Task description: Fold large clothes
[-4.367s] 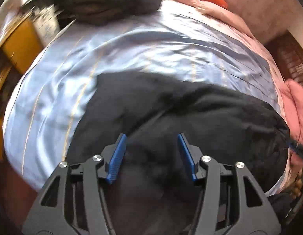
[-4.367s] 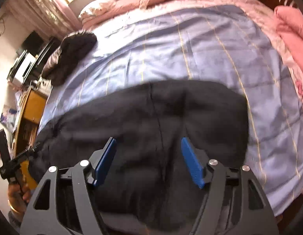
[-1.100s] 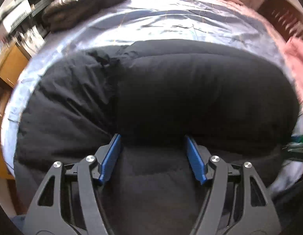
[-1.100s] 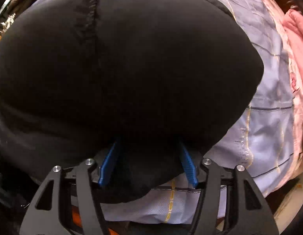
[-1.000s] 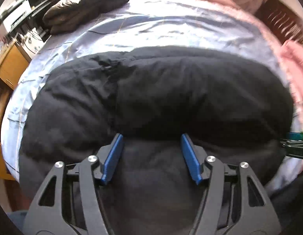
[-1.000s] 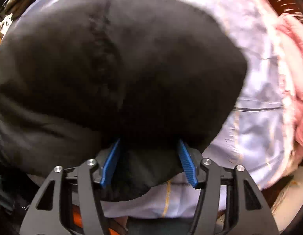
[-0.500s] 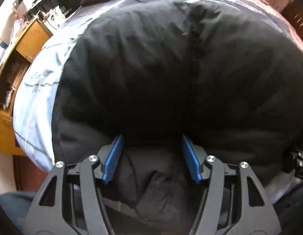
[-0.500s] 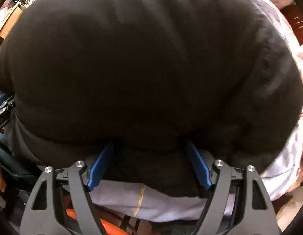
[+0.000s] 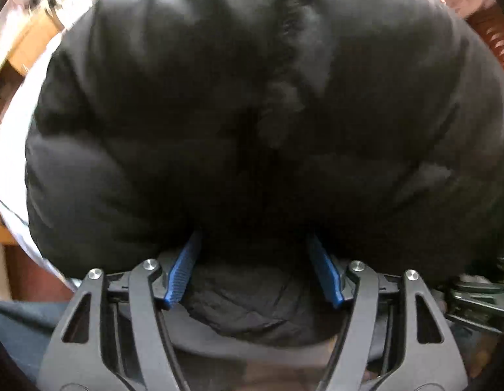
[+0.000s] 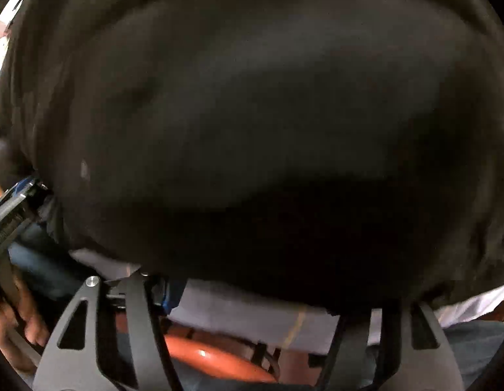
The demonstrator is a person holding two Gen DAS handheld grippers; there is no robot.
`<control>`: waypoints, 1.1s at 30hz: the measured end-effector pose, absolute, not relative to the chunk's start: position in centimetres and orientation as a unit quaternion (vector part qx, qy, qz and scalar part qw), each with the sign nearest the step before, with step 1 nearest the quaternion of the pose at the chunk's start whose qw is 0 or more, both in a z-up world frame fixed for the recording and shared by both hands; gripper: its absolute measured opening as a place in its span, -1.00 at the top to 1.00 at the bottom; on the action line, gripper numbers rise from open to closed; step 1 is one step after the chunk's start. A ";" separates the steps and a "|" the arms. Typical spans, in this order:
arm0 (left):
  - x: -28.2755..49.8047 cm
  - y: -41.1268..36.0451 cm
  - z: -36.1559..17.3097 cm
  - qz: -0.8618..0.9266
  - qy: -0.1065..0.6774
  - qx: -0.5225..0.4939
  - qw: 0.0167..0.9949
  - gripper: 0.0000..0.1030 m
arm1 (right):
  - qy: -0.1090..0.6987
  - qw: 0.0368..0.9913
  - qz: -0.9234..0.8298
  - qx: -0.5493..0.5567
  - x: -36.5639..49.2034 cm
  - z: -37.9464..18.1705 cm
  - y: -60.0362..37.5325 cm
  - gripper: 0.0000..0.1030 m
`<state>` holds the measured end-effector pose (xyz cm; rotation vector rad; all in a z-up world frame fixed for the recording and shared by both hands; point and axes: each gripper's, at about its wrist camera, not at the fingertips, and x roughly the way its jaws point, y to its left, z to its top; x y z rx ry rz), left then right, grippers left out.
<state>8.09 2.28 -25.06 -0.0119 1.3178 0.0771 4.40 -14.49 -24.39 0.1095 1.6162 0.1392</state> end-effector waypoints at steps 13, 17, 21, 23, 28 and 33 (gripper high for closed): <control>9.0 4.4 -21.4 0.045 0.599 -0.020 0.799 -0.29 | 0.695 0.716 0.056 0.014 6.6 -22.3 -13.1 -0.27; 6.4 6.8 -14.8 0.035 0.536 -0.028 0.843 -0.44 | 0.647 0.755 0.102 0.022 4.0 -14.8 -15.4 -0.27; 8.5 11.3 -13.7 0.106 0.503 -0.063 0.855 -0.53 | 0.573 0.819 0.016 -0.006 7.1 -10.8 -20.7 -0.41; 11.3 13.2 -16.6 0.136 0.536 -0.079 0.829 -0.52 | 0.586 0.809 -0.040 0.007 9.3 -12.2 -22.9 -0.41; 13.9 12.1 -20.8 0.153 0.567 -0.036 0.808 -0.61 | 0.611 0.788 -0.036 0.068 11.7 -18.2 -25.4 -0.51; 12.9 13.3 -18.6 0.130 0.556 -0.071 0.818 -0.48 | 0.594 0.801 -0.049 0.059 10.6 -16.0 -23.3 -0.51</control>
